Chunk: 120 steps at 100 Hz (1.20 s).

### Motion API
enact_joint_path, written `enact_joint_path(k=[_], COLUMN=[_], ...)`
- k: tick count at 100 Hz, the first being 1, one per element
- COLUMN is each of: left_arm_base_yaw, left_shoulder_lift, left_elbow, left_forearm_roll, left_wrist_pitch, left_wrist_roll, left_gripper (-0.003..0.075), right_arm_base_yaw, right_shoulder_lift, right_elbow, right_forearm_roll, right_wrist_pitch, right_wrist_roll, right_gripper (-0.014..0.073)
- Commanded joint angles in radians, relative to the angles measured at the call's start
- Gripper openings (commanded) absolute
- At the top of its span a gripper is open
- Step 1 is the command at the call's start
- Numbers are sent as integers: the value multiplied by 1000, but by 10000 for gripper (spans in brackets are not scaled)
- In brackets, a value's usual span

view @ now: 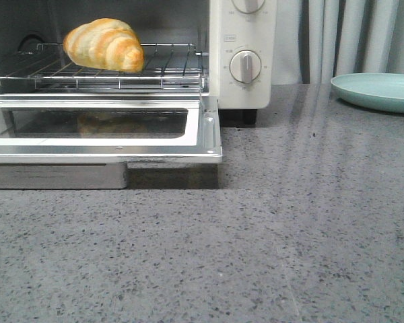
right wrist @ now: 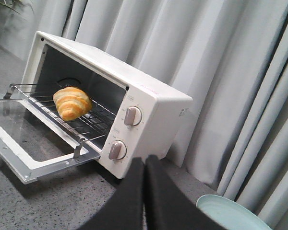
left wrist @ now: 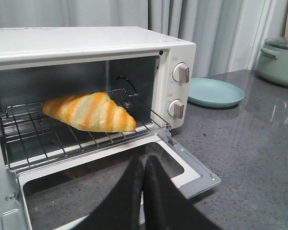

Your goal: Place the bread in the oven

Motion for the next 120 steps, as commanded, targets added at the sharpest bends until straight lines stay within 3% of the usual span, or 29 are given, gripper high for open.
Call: enact_joint_path(k=[1, 46, 63, 77, 91, 101, 120], left_arm_base_yaw=[0, 0, 2, 63, 181, 258, 289], left_shoulder_lift=[9, -7, -125, -254, -316, -317, -319], left_elbow=[-25, 35, 198, 395, 488, 509, 512], left_forearm_roll=[-23, -2, 92, 157, 157, 148, 150], left_wrist_pitch=[-65, -95, -302, -485, -443, -313, -146], left_wrist_roll=[-10, -7, 4, -10, -88, -129, -138], left_gripper=[-21, -21, -21, -21, -21, -21, -21], right_arm_base_yaw=[-2, -2, -2, -2, -2, -2, -2], right_shoulder_lift=[7, 7, 7, 7, 7, 7, 7], right_elbow=[-22, -22, -22, -22, -22, -22, -22], right_forearm_roll=[-27, -27, -27, -27, -27, -25, -25], right_wrist_pitch=[-68, -68, -68, -68, -68, -68, -68], right_wrist_roll=[1, 1, 1, 1, 1, 1, 1], right_gripper=[-69, -69, -69, -69, -69, -69, -69])
